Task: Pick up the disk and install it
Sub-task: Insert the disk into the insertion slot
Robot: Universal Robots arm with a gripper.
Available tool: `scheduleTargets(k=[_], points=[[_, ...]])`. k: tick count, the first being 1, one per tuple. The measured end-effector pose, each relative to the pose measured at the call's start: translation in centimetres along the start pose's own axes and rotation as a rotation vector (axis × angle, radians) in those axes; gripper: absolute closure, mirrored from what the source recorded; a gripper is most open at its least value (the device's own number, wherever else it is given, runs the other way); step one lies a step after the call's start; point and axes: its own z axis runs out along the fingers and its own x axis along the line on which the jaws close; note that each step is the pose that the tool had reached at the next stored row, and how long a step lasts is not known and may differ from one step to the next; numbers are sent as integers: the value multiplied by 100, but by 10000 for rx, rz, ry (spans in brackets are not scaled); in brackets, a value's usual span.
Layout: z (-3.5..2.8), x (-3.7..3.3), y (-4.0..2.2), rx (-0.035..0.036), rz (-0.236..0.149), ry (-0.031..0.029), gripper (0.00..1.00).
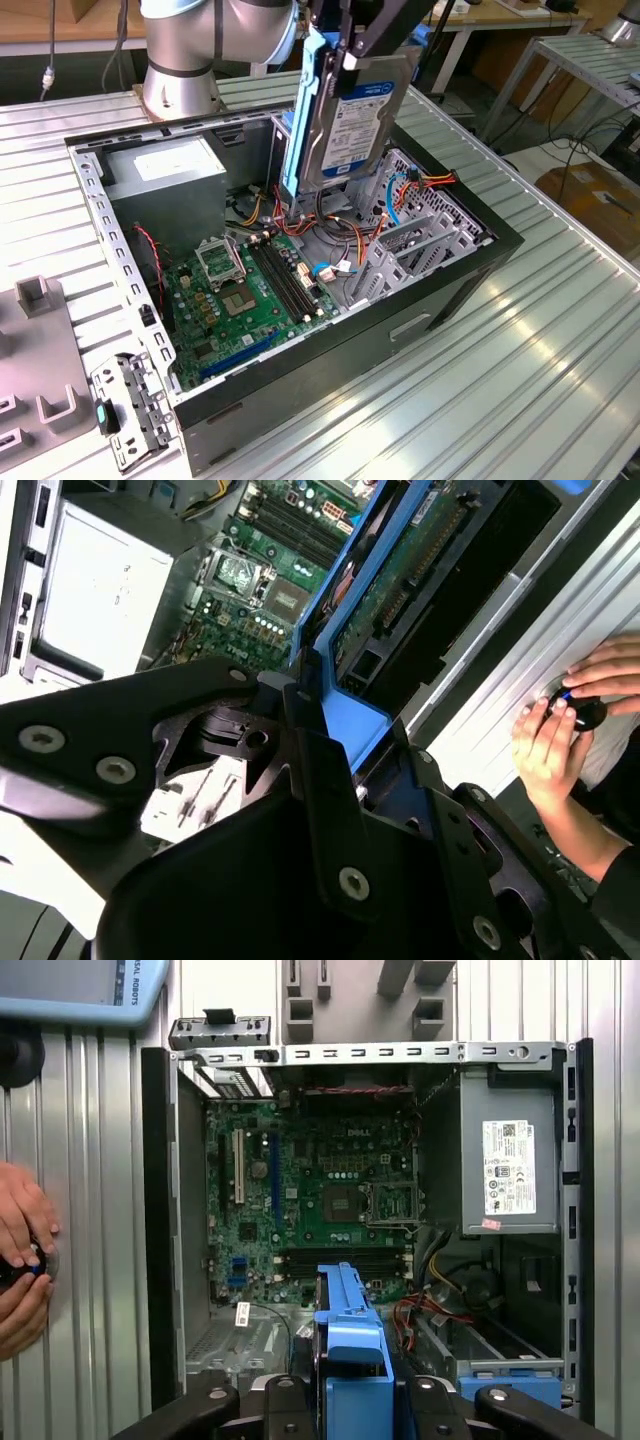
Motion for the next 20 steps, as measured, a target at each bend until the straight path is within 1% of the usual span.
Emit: scheduleTargets(k=[3, 6, 8, 10, 11, 13, 16, 20], points=[[8, 96, -21, 1, 1, -1, 63], [21, 207, -34, 1, 1, -2, 63], [38, 322, -66, -1, 1, -1, 63], [50, 371, -117, -5, 1, -1, 63], [61, 392, -175, -6, 1, -1, 63], [79, 407, -263, -9, 1, -3, 63], [110, 412, -407, -11, 1, 4, 63], [148, 410, -576, -11, 1, 12, 63]])
